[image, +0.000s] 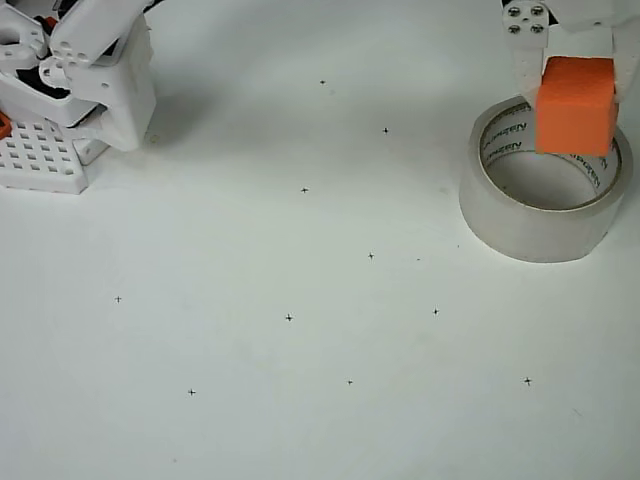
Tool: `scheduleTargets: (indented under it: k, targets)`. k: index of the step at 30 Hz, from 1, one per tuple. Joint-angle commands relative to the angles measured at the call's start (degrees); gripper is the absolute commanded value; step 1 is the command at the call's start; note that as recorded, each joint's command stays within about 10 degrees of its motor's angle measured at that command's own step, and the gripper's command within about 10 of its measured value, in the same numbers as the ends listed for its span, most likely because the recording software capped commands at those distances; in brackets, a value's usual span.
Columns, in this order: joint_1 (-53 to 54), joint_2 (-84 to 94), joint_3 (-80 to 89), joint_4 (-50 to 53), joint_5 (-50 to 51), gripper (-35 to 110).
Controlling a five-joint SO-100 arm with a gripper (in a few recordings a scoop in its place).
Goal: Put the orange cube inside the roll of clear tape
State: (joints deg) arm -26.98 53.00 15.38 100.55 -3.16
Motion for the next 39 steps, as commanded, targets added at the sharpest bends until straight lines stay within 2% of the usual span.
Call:
scheduleTargets:
  k: [1,14,17,26,39]
  targets:
    - [-0.5,4.0,-3.6,0.7,-0.5,13]
    - [-1.6,2.4,-3.5,0.7,0.3,13]
    - [-1.6,2.2,-3.4,0.7,0.3,24]
    - [-1.1,1.7,-3.6,0.7,-1.2,42]
    - [1.1,1.9,-6.0,0.7,-7.6,45]
